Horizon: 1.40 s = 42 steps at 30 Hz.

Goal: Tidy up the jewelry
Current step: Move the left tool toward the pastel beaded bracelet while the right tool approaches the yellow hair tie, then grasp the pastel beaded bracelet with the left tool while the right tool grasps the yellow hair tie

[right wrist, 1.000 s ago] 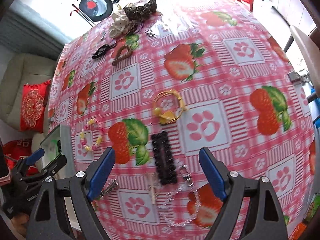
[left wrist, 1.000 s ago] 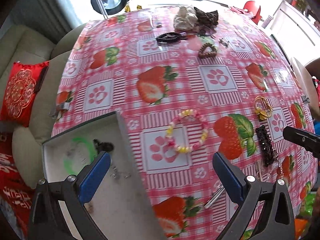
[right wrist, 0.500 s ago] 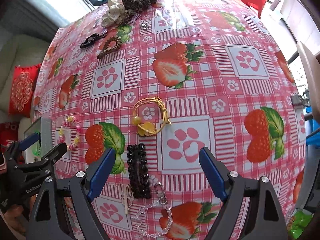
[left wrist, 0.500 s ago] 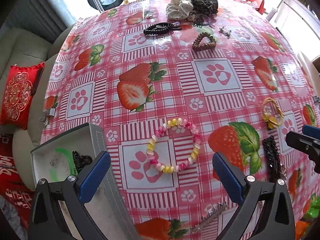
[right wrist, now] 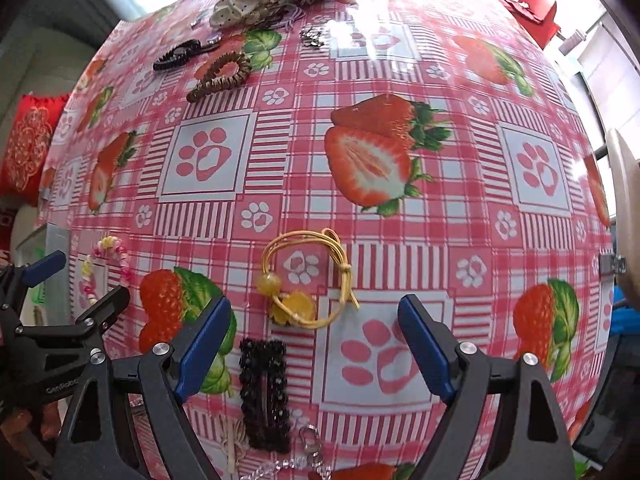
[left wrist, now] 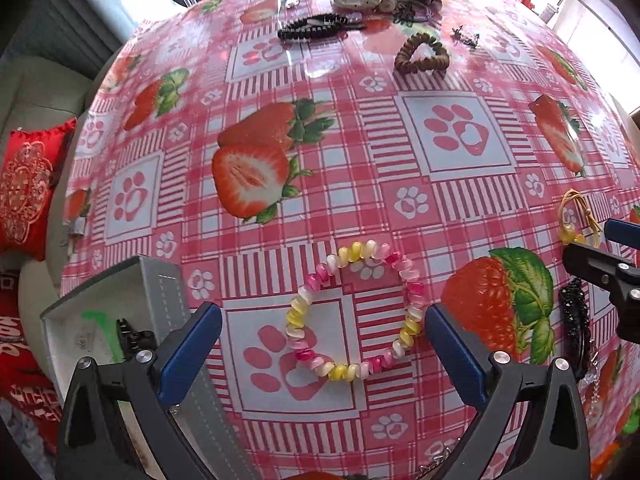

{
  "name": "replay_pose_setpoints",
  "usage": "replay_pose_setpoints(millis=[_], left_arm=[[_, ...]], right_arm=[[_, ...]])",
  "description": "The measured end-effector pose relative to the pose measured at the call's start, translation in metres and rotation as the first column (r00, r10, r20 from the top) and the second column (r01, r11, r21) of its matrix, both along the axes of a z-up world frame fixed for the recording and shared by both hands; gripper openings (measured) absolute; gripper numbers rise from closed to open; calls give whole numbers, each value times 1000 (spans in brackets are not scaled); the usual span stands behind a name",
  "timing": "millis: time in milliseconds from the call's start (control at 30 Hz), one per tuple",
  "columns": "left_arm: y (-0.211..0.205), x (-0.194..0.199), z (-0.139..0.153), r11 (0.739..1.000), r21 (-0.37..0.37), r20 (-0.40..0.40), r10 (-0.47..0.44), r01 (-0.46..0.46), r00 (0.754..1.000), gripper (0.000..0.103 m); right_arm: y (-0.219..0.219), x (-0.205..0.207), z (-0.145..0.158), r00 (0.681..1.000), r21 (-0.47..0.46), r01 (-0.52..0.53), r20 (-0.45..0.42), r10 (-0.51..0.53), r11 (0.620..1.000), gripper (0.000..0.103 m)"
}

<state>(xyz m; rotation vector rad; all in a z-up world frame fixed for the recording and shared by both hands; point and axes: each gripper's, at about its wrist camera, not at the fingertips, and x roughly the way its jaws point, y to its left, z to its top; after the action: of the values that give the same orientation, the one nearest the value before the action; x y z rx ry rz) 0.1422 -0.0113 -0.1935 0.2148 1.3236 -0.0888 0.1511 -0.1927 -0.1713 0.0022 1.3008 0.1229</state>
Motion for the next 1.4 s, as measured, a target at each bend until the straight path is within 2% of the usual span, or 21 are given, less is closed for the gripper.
replay_pose_setpoints(millis=[200,267,333,400,467,700,733,767,900,1067,1233,1400], left_arm=[[2,6,-4,999,-41,-7,7,-8,1000,103],[-1,4,-3,998,-58,-5,6,-6,1000,99],[-4,3,-1,998,-66,-5,1,-1,1000,91],[-9,0,1,997,-77,-6,-7,7,1000,82],[-12,-2,3,995,-94,-9,-21,20,1000,73],[-32,-10,9,993,-95,-6,-78,77,997,40],[-33,-10,9,992,-94,-5,-82,82,997,32],[-34,-12,10,992,-99,-4,-85,85,996,29],[-32,-15,15,990,-122,9,-73,73,997,28],[-17,-18,28,989,-140,33,-50,54,998,28],[-5,-19,40,985,-171,46,-27,34,999,28],[2,-23,48,983,-183,56,-12,23,998,28]], right_arm=[[12,8,-5,999,-76,-38,15,39,996,88],[18,11,-6,998,-110,-54,21,56,992,88],[24,11,-8,997,-140,-68,26,72,988,86],[28,11,-6,996,-144,-74,38,80,987,80],[30,11,-4,995,-144,-80,48,88,986,67],[40,9,2,993,-133,-101,43,107,986,47],[41,9,3,993,-131,-102,44,109,986,43],[43,7,4,993,-132,-102,45,108,986,37],[47,6,5,994,-128,-87,55,95,988,19],[36,5,6,997,-94,-44,66,50,995,18],[15,3,11,998,29,7,59,-8,1000,18],[6,-6,19,998,97,25,59,-31,995,18]])
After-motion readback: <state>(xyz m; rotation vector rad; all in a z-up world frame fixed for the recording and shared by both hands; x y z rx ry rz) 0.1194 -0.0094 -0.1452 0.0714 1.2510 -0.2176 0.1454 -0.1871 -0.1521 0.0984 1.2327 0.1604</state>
